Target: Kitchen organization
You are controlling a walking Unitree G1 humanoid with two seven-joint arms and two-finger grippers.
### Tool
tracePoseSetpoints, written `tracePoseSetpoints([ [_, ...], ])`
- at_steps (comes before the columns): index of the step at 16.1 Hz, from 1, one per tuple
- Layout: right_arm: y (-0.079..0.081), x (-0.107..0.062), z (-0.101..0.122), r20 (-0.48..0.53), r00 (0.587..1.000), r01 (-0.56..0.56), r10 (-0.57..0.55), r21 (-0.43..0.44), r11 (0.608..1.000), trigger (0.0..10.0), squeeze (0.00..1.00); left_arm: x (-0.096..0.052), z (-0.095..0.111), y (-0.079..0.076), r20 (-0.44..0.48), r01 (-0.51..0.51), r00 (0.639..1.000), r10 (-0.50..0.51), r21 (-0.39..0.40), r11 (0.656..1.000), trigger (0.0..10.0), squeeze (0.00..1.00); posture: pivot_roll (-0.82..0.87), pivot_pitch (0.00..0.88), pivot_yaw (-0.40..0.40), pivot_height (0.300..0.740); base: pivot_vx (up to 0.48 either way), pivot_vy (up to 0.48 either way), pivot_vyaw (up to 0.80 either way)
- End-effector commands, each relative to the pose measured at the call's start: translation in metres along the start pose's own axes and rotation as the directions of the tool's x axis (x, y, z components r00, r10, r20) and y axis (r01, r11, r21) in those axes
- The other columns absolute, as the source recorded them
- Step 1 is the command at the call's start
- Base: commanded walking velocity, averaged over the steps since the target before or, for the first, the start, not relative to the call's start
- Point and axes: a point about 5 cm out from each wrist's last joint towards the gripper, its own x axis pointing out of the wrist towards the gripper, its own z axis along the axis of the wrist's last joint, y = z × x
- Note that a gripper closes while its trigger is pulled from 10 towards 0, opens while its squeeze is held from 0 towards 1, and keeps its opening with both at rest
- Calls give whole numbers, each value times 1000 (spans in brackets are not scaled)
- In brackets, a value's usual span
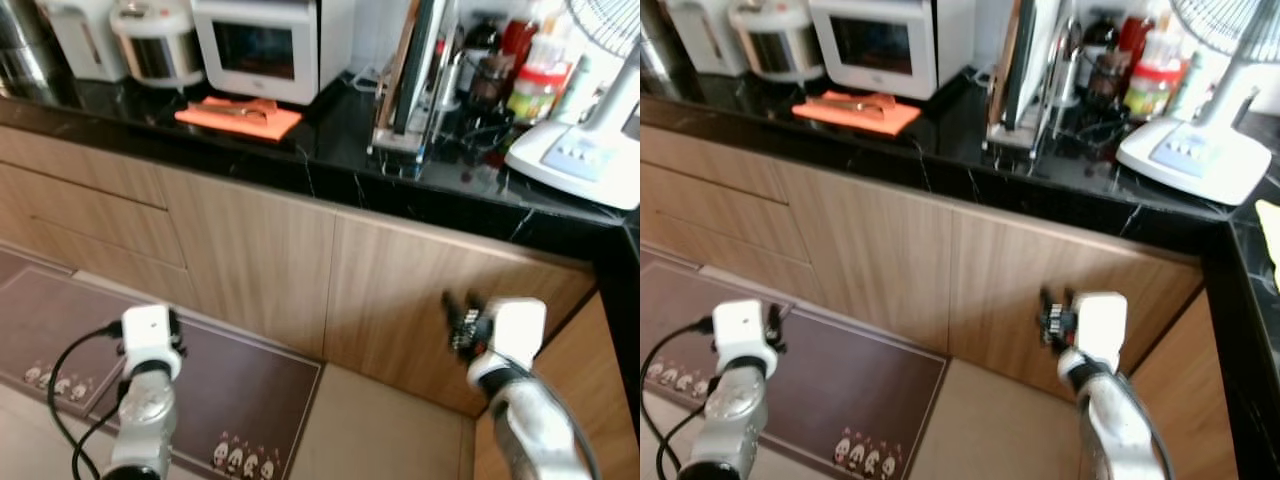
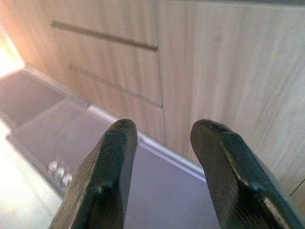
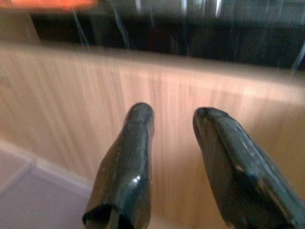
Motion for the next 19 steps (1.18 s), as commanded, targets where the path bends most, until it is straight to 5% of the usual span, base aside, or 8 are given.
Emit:
tracePoseSetpoints([
  [1, 2, 2, -10, -32, 999, -36, 36, 2, 999, 10000, 0, 3, -7, 3, -51, -15, 999, 15, -1, 1000, 10000, 0, -109, 0, -21, 740, 0, 0, 0],
  [2, 2, 3, -27, -96, 995, -34, 34, -2, 999, 10000, 0, 1, -22, -1, -147, 26, 989, -26, 0, 1000, 10000, 0, -104, 0, -22, 740, 0, 0, 0],
  [8, 12, 2, -88, -324, 941, -74, 93, 69, 995, 10000, 0, -5, -49, -10, -314, 47, 948, -49, -15, 999, 10000, 0, -112, 0, -27, 740, 0, 0, 0],
  [13, 19, -16, -134, -529, 847, -12, 49, 73, 997, 10000, 0, -31, -86, -23, -517, 223, 843, -150, 82, 971, 10000, 0, -122, 0, -28, 740, 0, 0, 0],
  [16, 26, -30, -152, -613, 789, -11, 31, 36, 999, 10000, 0, -50, -107, -13, -619, 239, 777, -117, 117, 964, 10000, 0, -118, 0, -33, 740, 0, 0, 0],
  [19, 23, -37, -156, -612, 791, 26, -1, 32, 999, 10000, 0, -63, -120, -9, -672, 295, 729, -130, 136, 946, 10000, 0, -112, 0, -37, 740, 0, 0, 0],
])
